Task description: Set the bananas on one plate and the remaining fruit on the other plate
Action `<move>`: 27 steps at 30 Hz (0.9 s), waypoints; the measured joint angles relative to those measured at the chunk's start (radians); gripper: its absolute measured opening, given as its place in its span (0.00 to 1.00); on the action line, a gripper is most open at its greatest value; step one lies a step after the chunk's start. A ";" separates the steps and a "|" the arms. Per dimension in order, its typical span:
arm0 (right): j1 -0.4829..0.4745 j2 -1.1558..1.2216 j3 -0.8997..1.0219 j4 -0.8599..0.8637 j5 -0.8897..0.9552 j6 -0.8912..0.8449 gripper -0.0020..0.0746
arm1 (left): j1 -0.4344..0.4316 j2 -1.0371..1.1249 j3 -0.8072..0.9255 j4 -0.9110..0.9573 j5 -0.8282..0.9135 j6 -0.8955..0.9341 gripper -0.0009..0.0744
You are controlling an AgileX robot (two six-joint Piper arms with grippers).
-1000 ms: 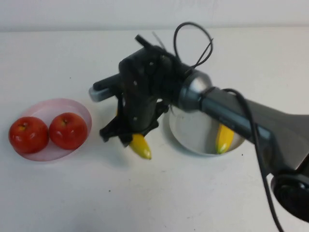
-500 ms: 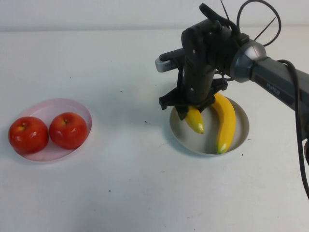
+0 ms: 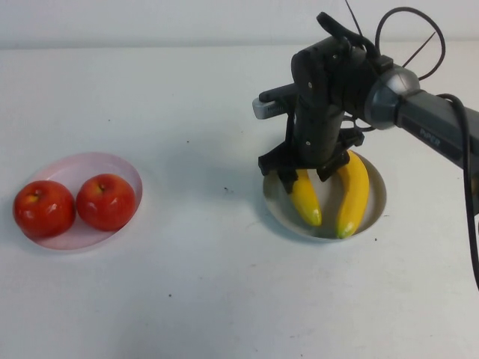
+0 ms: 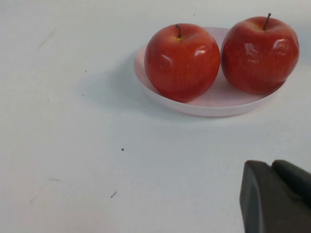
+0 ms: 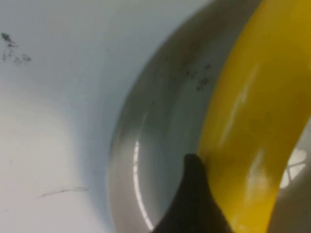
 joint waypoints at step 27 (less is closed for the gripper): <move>0.024 -0.905 0.795 0.078 0.002 -0.004 0.01 | 0.000 0.000 0.000 0.000 0.000 0.000 0.01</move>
